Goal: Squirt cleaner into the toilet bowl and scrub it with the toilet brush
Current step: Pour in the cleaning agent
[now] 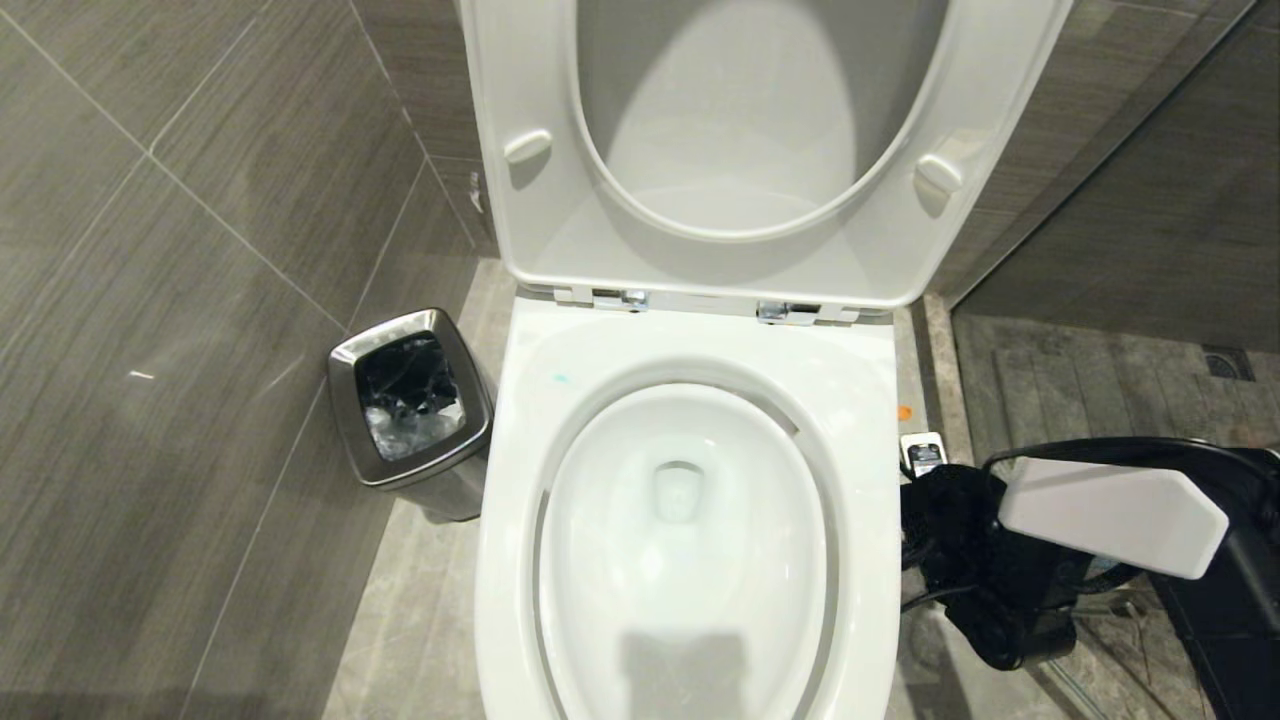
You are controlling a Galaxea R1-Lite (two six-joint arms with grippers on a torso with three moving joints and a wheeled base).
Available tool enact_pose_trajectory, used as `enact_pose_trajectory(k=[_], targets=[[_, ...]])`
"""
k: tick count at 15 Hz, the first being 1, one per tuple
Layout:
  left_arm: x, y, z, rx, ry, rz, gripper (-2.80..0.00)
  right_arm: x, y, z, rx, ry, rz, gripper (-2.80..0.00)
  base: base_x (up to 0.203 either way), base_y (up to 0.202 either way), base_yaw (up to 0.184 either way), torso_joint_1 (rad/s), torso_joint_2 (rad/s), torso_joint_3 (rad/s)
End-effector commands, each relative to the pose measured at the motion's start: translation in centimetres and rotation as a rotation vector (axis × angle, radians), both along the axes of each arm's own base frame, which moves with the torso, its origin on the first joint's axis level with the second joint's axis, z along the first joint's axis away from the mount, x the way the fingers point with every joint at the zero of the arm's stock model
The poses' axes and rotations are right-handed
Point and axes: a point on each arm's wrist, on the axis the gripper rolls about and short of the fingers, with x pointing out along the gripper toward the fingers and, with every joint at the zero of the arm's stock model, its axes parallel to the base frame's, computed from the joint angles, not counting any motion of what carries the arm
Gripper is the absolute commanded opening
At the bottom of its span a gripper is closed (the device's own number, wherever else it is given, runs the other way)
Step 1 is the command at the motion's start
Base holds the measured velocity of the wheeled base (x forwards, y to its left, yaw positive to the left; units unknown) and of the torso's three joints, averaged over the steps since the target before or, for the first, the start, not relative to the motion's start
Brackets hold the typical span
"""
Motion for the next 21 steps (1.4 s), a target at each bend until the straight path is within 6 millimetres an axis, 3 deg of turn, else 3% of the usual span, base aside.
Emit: enact_pose_trajectory(k=[1, 8, 21], targets=[[0.0, 0.0, 0.0, 0.0, -0.001, 0.001, -2.8, 0.4, 0.2, -0.9, 0.004, 0.003, 0.07, 0.0, 0.0, 0.0, 0.0, 0.0, 0.0, 0.0], [0.0, 0.0, 0.0, 0.0, -0.001, 0.001, -2.8, 3.2, 0.5, -0.7, 0.03, -0.094, 0.151, 0.0, 0.0, 0.0, 0.0, 0.0, 0.0, 0.0], [0.0, 0.0, 0.0, 0.0, 0.0, 0.001, -2.8, 4.5, 0.5, -3.2, -0.005, -0.064, 0.159, 0.0, 0.0, 0.0, 0.0, 0.0, 0.0, 0.0]])
